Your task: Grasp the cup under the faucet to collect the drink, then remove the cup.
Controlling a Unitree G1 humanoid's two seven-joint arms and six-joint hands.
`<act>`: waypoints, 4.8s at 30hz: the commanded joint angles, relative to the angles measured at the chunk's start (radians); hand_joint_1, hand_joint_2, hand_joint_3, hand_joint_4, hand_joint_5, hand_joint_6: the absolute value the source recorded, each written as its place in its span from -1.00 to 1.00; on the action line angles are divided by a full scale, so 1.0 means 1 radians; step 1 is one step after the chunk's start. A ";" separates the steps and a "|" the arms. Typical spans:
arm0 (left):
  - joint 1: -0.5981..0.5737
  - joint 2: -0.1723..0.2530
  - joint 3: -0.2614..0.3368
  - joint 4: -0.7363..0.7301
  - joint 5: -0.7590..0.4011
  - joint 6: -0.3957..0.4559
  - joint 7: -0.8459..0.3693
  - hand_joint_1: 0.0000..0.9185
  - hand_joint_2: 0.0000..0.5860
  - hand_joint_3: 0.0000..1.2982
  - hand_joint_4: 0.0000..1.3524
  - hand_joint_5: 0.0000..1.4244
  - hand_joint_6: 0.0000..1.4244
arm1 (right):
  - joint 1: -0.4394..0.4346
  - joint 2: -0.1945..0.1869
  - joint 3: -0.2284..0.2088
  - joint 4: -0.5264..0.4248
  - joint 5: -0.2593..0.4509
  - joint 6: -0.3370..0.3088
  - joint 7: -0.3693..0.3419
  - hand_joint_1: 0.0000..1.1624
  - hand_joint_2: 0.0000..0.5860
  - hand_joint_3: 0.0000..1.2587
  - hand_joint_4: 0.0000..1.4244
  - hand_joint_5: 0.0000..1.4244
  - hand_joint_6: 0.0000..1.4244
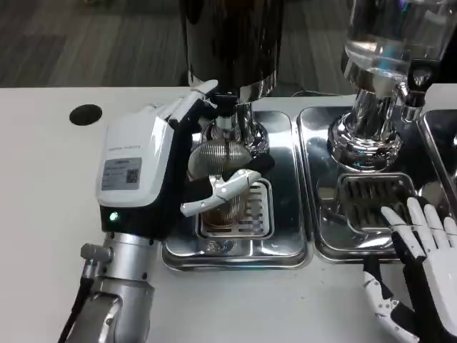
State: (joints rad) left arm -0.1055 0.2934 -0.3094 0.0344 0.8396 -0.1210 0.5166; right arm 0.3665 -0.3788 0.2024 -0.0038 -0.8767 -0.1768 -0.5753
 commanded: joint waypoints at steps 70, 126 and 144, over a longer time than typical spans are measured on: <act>0.019 0.008 -0.003 0.019 0.015 0.012 -0.020 -0.29 -0.60 -0.22 -0.28 -0.15 -0.37 | -0.016 -0.005 0.011 0.025 -0.021 -0.006 -0.017 -0.71 0.65 -0.75 -1.00 -1.00 -1.00; 0.462 0.068 0.199 0.014 -0.020 -0.084 0.087 -1.00 -0.94 -0.91 -1.00 -0.85 -0.90 | -0.085 0.047 0.021 -0.109 0.103 -0.010 0.187 -0.46 0.32 -0.84 -1.00 -1.00 -1.00; 0.500 0.072 0.218 0.039 -0.049 -0.097 0.104 -1.00 -0.91 -0.88 -1.00 -0.86 -0.91 | -0.371 0.226 0.044 -0.040 0.417 0.179 0.569 -0.12 -0.08 -1.00 -1.00 -1.00 -1.00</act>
State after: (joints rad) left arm 0.3861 0.3523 -0.0973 0.0677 0.7934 -0.2074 0.6054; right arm 0.0474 -0.1655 0.2341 -0.0756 -0.4834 -0.0400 -0.0551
